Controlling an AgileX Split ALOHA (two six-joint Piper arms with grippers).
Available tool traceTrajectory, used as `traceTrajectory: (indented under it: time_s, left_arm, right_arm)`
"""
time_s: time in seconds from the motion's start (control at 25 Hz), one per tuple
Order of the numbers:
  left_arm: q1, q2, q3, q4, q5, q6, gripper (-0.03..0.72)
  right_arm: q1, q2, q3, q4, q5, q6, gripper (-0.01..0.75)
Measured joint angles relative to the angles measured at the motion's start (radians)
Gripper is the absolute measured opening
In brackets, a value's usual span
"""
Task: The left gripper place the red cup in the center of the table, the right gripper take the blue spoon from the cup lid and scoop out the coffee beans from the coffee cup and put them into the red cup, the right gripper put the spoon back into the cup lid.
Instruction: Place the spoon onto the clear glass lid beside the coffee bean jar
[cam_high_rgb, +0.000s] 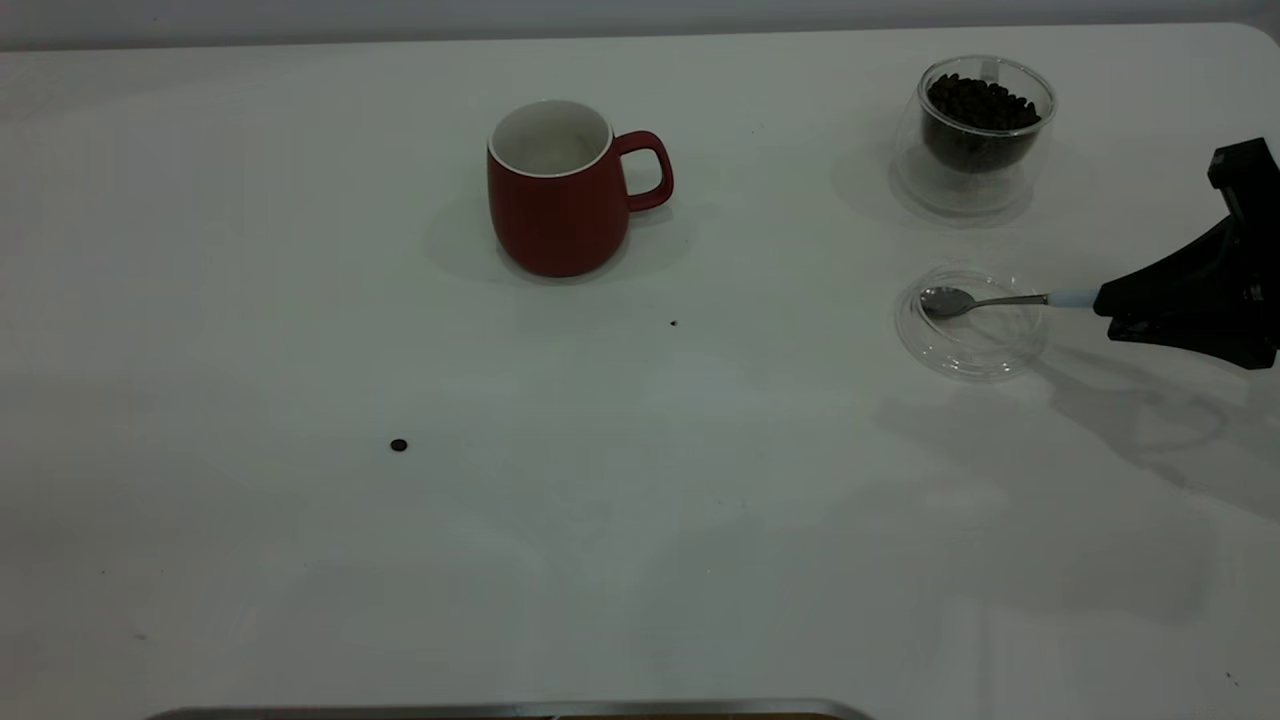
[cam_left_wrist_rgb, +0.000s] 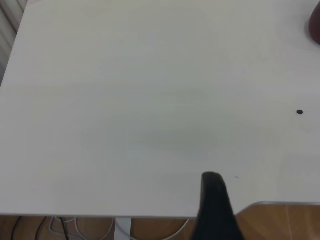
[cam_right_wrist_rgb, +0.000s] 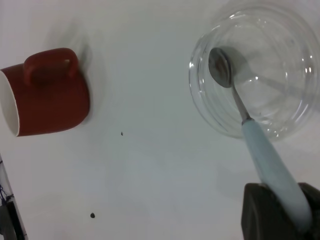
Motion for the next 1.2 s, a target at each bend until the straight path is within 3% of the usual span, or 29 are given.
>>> traceTrajectory:
  time_s: [0.6,1.2]
  left_arm:
    - [0.000,0.000,0.000,0.000,0.000,0.000,0.587]
    - [0.000,0.000,0.000,0.000,0.000,0.000,0.587]
  right_arm:
    - [0.000,0.000,0.000,0.000,-0.016,-0.021,0.115]
    - [0.000,0.062,-0.022,0.000,-0.014,-0.050,0.200]
